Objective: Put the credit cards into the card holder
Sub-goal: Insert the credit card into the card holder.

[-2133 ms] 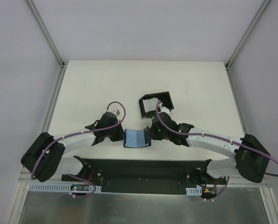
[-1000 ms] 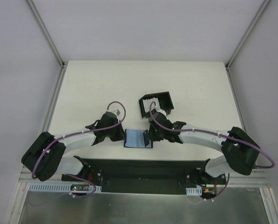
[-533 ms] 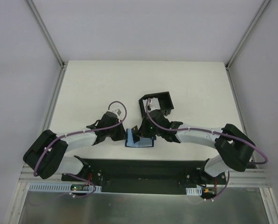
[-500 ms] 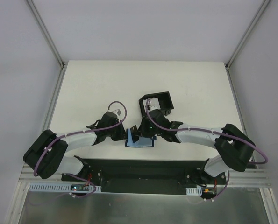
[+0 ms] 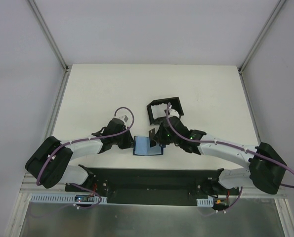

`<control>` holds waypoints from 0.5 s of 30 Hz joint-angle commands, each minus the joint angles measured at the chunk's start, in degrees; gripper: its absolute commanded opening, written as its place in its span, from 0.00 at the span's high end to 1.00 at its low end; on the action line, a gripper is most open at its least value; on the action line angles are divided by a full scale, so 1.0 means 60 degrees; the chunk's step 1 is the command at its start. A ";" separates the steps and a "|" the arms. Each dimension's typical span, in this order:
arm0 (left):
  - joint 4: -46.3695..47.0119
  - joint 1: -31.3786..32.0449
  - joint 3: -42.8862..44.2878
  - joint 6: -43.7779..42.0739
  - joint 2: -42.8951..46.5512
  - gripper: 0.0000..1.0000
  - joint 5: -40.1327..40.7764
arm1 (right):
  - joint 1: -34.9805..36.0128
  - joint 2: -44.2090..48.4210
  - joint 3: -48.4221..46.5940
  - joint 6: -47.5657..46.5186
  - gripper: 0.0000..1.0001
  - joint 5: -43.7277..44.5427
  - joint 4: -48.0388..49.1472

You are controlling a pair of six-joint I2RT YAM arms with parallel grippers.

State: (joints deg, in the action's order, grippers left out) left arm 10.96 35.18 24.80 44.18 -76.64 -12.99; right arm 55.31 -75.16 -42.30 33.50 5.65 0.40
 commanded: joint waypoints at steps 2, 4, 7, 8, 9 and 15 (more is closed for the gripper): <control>-0.0582 0.0011 -0.0207 -0.0098 -0.0205 1.00 0.0247 | 0.0010 0.0046 -0.0361 -0.0090 1.00 0.1065 -0.2130; -0.0596 0.0011 -0.0222 -0.0113 -0.0147 1.00 0.0247 | -0.0004 -0.0086 -0.0478 -0.0104 1.00 0.1211 -0.2482; -0.0596 0.0011 -0.0236 -0.0113 -0.0073 1.00 0.0247 | 0.0010 -0.0203 -0.0610 -0.0177 1.00 0.1416 -0.2806; -0.0611 0.0011 -0.0236 -0.0127 -0.0088 1.00 0.0247 | 0.0010 -0.0204 -0.0625 -0.0192 1.00 0.1431 -0.2836; -0.0597 0.0011 -0.0251 -0.0142 -0.0059 1.00 0.0232 | 0.0010 -0.0204 -0.0625 -0.0207 1.00 0.1446 -0.2850; -0.0582 0.0011 -0.0178 -0.0186 -0.0146 1.00 0.0159 | 0.0010 -0.0686 -0.0654 -0.0163 1.00 0.1154 -0.2793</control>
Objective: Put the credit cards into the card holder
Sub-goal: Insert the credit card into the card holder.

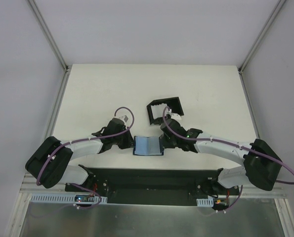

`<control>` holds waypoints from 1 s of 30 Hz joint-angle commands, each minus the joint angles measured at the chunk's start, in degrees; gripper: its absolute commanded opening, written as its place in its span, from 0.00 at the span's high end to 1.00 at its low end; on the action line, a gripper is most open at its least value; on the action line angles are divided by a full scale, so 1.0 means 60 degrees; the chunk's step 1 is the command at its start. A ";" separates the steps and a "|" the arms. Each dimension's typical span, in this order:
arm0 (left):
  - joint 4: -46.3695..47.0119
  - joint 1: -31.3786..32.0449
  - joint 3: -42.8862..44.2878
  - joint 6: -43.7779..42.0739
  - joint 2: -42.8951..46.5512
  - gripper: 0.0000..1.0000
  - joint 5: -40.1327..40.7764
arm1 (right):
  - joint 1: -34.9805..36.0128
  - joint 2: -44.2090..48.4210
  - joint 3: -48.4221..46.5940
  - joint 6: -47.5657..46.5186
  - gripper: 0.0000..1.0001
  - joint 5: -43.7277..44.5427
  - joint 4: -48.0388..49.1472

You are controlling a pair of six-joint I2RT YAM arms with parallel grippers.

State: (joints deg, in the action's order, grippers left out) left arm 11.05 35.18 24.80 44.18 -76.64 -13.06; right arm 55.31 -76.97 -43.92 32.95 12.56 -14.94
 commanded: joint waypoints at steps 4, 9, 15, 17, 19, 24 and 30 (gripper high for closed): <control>-0.0597 0.0011 -0.0148 -0.0186 -0.0161 1.00 0.0155 | 0.0010 -0.0911 -0.0282 0.0133 1.00 -0.0422 0.0321; -0.0596 0.0011 -0.0178 -0.0171 -0.0176 1.00 0.0140 | 0.0010 -0.1424 -0.0428 0.0236 1.00 -0.0949 0.0907; -0.0596 0.0011 -0.0134 -0.0186 -0.0205 1.00 0.0126 | 0.0010 -0.1820 -0.0546 0.0206 1.00 -0.1462 0.1434; -0.0596 0.0011 -0.0134 -0.0157 -0.0234 1.00 0.0126 | 0.0025 -0.1893 -0.0590 0.0163 1.00 -0.1550 0.1522; -0.0611 0.0011 -0.0134 -0.0172 -0.0220 1.00 0.0140 | -0.0004 -0.1879 -0.0604 0.0090 1.00 -0.1653 0.1713; -0.0596 0.0011 -0.0207 -0.0113 -0.0220 1.00 0.0214 | 0.0010 -0.1207 -0.0620 -0.0057 1.00 -0.1304 0.1729; -0.0611 0.0011 -0.0251 -0.0054 -0.0220 1.00 0.0272 | -0.0107 -0.0093 -0.0400 -0.0203 1.00 -0.0263 0.0676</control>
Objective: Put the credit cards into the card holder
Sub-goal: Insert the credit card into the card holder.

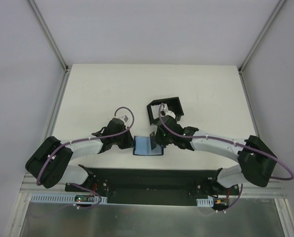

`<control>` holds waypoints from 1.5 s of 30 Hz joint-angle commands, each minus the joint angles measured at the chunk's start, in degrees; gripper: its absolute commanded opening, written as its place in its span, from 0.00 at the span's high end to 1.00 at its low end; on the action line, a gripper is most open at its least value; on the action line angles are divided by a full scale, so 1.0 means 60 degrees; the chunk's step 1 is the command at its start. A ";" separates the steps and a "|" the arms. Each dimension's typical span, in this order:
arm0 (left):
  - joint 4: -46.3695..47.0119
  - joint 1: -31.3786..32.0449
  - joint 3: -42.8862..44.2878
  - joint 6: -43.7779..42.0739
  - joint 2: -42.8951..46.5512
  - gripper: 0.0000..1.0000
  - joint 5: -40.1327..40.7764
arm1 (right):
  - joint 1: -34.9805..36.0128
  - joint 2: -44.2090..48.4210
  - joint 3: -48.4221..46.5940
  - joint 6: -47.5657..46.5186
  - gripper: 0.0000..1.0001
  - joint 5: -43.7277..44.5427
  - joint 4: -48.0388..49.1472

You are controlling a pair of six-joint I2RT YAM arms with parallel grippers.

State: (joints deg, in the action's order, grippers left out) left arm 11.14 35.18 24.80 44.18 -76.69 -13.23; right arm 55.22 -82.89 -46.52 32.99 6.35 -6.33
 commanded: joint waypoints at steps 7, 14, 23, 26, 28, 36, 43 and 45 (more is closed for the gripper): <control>-0.0626 0.0011 -0.0222 -0.0127 -0.0154 1.00 0.0301 | -0.0166 0.1246 0.0297 -0.0094 1.00 0.1021 -0.1377; -0.0626 0.0011 -0.0236 -0.0142 -0.0139 1.00 0.0287 | -0.0195 0.1204 0.0415 -0.0079 1.00 0.1007 -0.1508; -0.0625 0.0011 -0.0207 -0.0142 -0.0183 1.00 0.0243 | -0.0224 0.0896 0.0459 -0.0079 1.00 0.0861 -0.1465; -0.0611 0.0011 -0.0178 -0.0186 -0.0212 1.00 0.0228 | -0.0239 0.0589 0.0473 -0.0021 1.00 0.0816 -0.1362; -0.0626 0.0011 -0.0149 -0.0201 -0.0241 1.00 0.0199 | -0.0224 0.0326 0.0474 0.0038 1.00 0.0817 -0.1362; -0.0640 0.0011 -0.0163 -0.0215 -0.0256 1.00 0.0184 | -0.0210 -0.0218 0.0708 0.0082 0.99 0.0378 -0.0704; -0.0611 0.0011 -0.0105 -0.0186 -0.0300 1.00 0.0170 | -0.0151 -0.0145 0.0532 0.0082 1.00 0.0290 -0.0468; -0.0611 0.0011 -0.0119 -0.0201 -0.0329 1.00 0.0170 | -0.0107 -0.0028 0.0284 -0.0034 1.00 0.0391 -0.0877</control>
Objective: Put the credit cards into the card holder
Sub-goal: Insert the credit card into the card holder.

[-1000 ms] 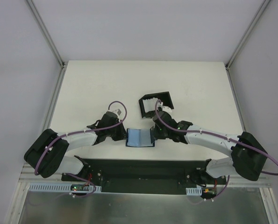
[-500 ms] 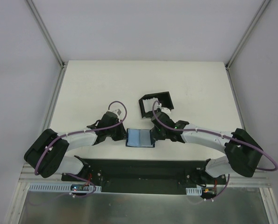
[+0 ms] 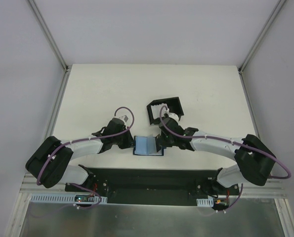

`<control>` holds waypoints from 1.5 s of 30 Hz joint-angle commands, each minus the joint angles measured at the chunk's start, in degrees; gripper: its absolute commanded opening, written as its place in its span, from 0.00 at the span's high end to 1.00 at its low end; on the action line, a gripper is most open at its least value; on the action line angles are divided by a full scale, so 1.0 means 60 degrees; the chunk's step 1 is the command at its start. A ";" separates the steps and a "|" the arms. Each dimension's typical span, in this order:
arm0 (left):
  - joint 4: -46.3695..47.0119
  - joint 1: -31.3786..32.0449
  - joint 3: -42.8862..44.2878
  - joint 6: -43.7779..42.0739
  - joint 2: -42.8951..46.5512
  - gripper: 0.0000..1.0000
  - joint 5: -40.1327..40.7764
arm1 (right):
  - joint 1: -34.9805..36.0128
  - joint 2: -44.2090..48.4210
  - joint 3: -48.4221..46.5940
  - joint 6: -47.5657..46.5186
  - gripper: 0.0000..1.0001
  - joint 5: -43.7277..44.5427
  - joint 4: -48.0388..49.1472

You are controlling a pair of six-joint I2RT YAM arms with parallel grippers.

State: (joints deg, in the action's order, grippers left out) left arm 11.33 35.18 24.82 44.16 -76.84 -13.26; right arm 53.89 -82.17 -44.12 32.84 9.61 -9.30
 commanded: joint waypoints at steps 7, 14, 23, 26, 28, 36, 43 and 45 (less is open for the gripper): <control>-0.0644 0.0011 -0.0123 -0.0183 -0.0289 1.00 0.0173 | 0.0232 0.0233 -0.0688 -0.0229 1.00 0.0202 -0.1087; -0.0658 0.0011 -0.0152 -0.0168 -0.0319 1.00 0.0188 | 0.0262 0.0335 -0.0690 -0.0156 1.00 0.0010 -0.0517; -0.0600 0.0011 -0.0137 -0.0153 -0.0406 1.00 0.0159 | 0.0189 -0.0396 -0.0631 0.0034 1.00 -0.0985 0.0465; -0.0556 0.0011 -0.0210 -0.0109 -0.0348 1.00 0.0173 | 0.0189 -0.0455 -0.0382 0.0209 1.00 -0.1059 0.0992; -0.0541 0.0011 -0.0254 -0.0080 -0.0362 1.00 0.0188 | 0.0130 -0.0513 -0.0192 0.0370 1.00 -0.1015 0.1285; -0.0102 0.0011 -0.0474 0.0052 -0.0626 1.00 0.0129 | -0.0339 -0.0733 0.1463 0.1395 1.00 -0.1952 0.3731; 0.0294 0.0011 -0.0664 0.0286 -0.0890 1.00 -0.0032 | -0.0295 -0.0983 0.2196 0.2157 1.00 -0.2188 0.4831; 0.0367 0.0011 -0.0781 0.0359 -0.0832 1.00 0.0012 | -0.0266 -0.1011 0.2386 0.2174 1.00 -0.2129 0.5210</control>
State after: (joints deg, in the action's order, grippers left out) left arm 17.23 34.76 23.20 46.30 -79.07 -14.76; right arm 51.29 -86.06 -32.08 44.31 -1.96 19.25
